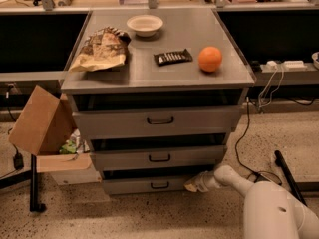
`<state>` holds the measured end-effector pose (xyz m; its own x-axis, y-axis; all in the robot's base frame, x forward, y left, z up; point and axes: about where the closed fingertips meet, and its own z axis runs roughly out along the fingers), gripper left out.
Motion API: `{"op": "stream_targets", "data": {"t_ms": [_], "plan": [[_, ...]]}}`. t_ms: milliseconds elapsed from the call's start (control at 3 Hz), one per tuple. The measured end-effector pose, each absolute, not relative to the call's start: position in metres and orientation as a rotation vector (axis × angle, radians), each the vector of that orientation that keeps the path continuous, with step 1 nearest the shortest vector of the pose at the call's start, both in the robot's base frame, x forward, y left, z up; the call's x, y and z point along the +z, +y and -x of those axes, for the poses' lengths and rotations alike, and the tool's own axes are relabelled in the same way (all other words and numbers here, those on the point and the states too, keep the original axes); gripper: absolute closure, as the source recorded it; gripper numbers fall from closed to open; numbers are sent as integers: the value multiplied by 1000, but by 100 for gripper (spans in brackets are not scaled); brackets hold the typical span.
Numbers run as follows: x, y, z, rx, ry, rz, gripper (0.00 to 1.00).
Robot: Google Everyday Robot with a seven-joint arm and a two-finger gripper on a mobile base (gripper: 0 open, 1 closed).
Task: Close bottom drawer
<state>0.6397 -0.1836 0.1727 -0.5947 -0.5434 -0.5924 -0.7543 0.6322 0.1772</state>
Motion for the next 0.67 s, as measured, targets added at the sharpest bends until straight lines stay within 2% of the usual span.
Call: {"op": "stream_targets", "data": {"t_ms": [667], "plan": [[177,-178,-653,574,2341,1030,100]]}}
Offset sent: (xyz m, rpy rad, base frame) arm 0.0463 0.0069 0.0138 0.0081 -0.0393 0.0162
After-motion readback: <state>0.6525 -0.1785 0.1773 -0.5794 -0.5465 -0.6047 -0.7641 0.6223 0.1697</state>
